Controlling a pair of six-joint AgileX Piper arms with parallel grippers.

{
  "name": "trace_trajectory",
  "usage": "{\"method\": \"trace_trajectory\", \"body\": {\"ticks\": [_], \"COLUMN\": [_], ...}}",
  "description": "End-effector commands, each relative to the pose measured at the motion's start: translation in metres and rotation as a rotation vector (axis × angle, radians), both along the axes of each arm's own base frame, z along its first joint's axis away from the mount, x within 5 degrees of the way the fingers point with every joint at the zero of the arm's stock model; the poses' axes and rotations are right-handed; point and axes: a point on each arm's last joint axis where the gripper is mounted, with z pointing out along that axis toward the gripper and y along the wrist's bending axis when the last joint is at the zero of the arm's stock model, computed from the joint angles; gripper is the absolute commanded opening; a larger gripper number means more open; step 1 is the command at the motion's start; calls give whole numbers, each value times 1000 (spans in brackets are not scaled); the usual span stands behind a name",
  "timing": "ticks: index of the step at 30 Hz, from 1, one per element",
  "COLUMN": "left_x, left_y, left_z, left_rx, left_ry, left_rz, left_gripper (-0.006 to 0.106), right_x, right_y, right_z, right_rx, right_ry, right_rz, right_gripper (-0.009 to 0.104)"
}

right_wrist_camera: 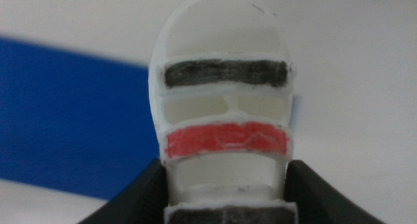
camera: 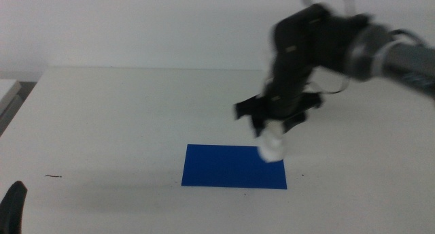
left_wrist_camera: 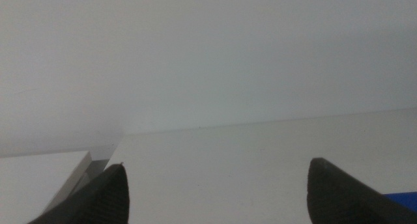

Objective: Use one arm to grab the shoe from the table and place it on the mat.

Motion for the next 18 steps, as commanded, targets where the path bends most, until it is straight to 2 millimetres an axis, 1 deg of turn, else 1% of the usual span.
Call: {"method": "trace_trajectory", "body": {"ticks": [1,3,5,9,11,13,16,18], "left_x": [0,0,0,0,0,0,0,0], "left_y": [0,0,0,0,0,0,0,0], "left_z": [0,0,0,0,0,0,0,0], "left_rx": [-4,-4,-4,-4,-4,-4,-4,-4], "left_ry": [-1,-1,-1,-1,-1,-1,-1,-1], "left_rz": [2,2,2,2,2,2,2,2], "left_gripper": [94,94,94,94,94,94,94,94], "right_x": [-5,-8,-13,-18,-19,-17,-17,-18], "right_y": [25,40,50,59,60,64,66,67], "right_z": [-10,-17,-23,-31,-30,-30,-30,-31], "right_rx": [-23,-41,-52,-69,-94,-115,-183,-219], "right_ry": [38,63,80,89,78,42,8,6], "right_rz": [4,33,46,82,164,350,742,919], "right_gripper": [-1,-1,-1,-1,-1,-1,-1,-1]}}
